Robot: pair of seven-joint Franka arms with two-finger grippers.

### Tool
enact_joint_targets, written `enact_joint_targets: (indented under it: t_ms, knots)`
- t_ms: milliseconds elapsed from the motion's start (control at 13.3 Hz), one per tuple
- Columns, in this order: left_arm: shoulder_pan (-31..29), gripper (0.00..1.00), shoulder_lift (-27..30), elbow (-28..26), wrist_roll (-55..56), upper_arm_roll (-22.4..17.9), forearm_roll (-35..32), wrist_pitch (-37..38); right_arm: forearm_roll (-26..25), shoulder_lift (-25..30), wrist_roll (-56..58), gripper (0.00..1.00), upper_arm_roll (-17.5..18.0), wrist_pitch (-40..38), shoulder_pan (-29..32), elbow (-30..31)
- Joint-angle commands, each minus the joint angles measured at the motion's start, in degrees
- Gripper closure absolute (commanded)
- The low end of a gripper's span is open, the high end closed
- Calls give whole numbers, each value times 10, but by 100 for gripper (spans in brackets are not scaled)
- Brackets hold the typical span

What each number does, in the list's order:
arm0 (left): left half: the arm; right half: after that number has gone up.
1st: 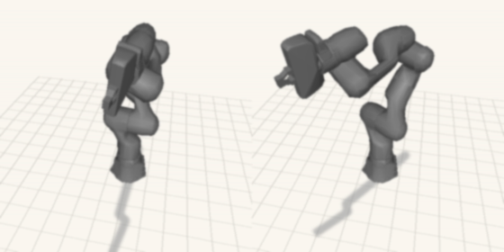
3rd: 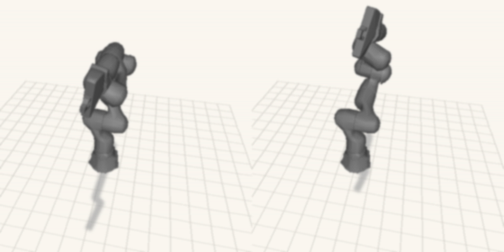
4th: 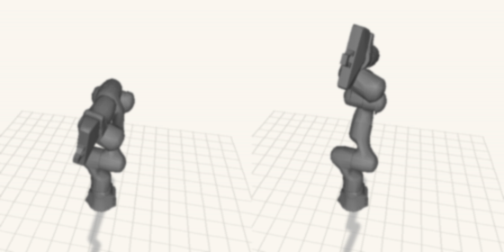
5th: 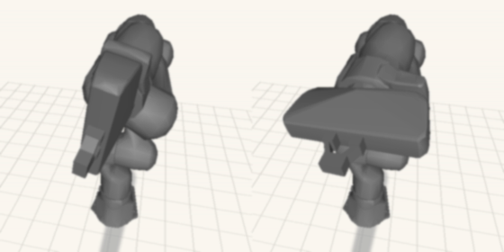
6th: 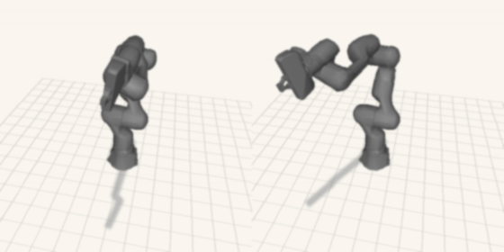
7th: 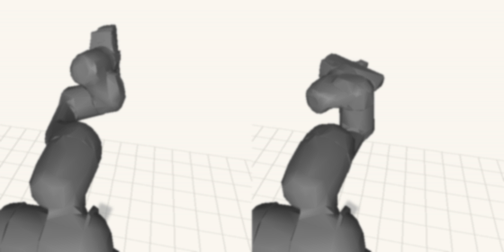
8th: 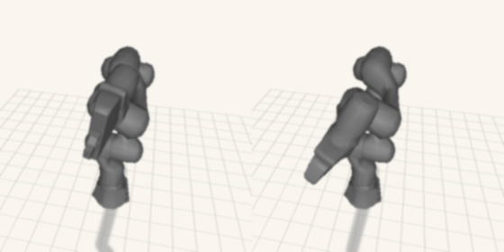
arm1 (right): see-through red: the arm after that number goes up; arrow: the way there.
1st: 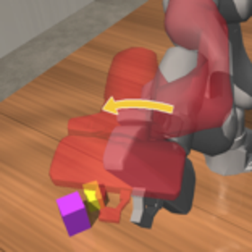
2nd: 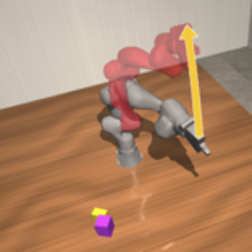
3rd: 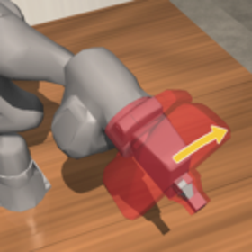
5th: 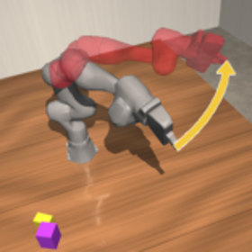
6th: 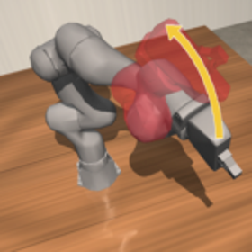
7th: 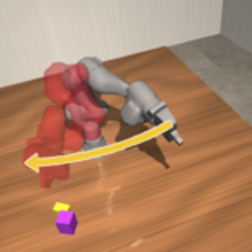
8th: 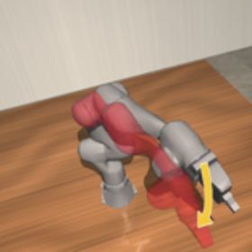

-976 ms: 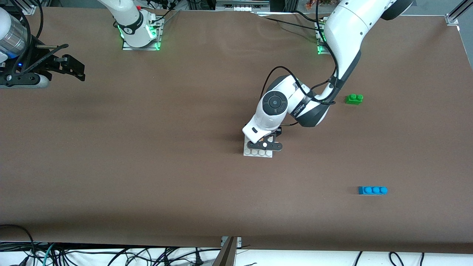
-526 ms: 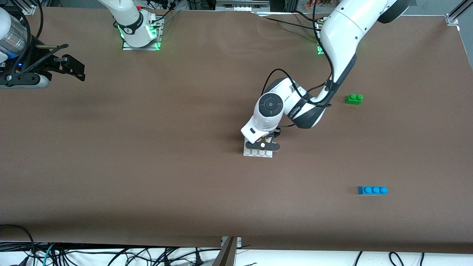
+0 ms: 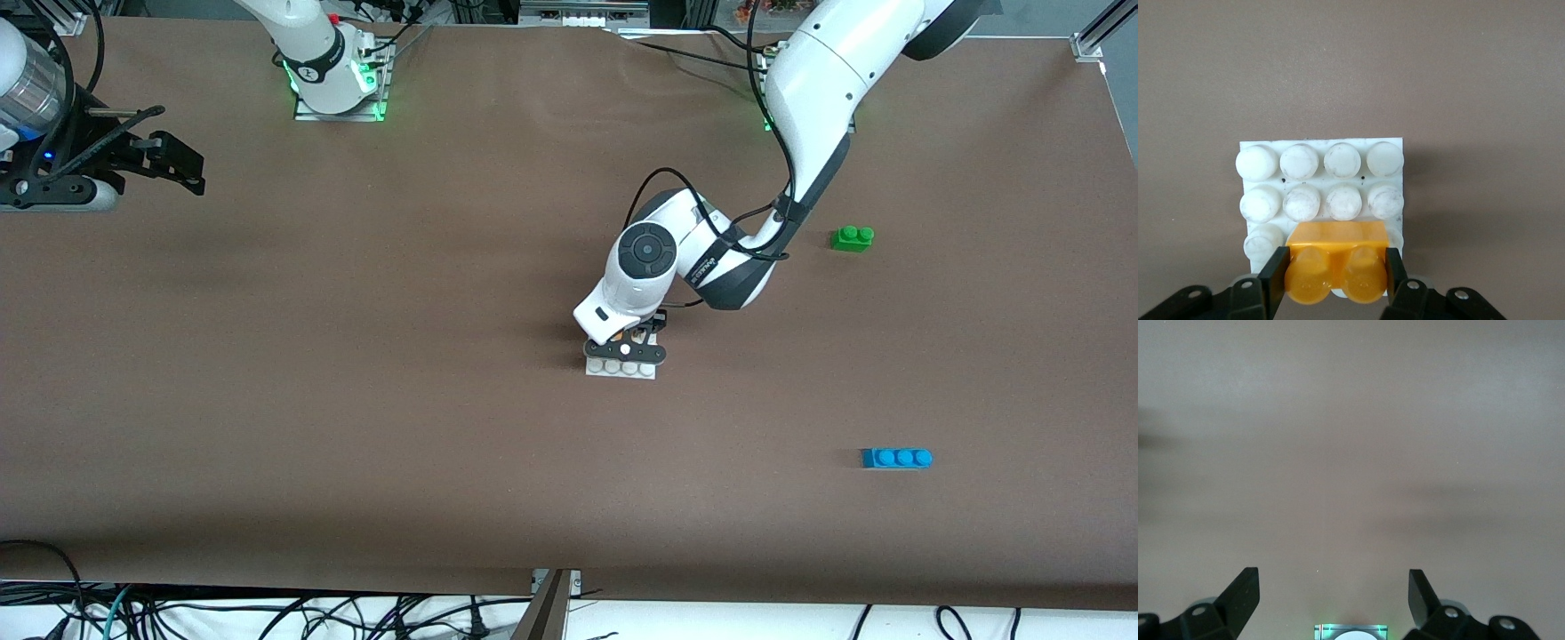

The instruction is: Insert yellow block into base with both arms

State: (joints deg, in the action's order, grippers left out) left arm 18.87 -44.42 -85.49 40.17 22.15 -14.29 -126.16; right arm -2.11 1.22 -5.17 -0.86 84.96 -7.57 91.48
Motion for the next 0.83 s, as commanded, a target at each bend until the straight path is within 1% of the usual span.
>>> enact_joint_targets:
  t_ms: [0,75,601,751]
  knots:
    - [5,57,0,11,11,-6,-18,27,11,-3,9,1,2,-2,6,-10]
    - [6,57,2,12,11,-6,-18,42,11,-3,9,1,2,-2,6,-10]
    - [9,58,-5,12,10,-7,-21,37,10,-3,10,1,2,-4,6,-10]
    - [9,58,-5,13,11,-7,-42,37,10,-3,10,1,2,-4,8,-10]
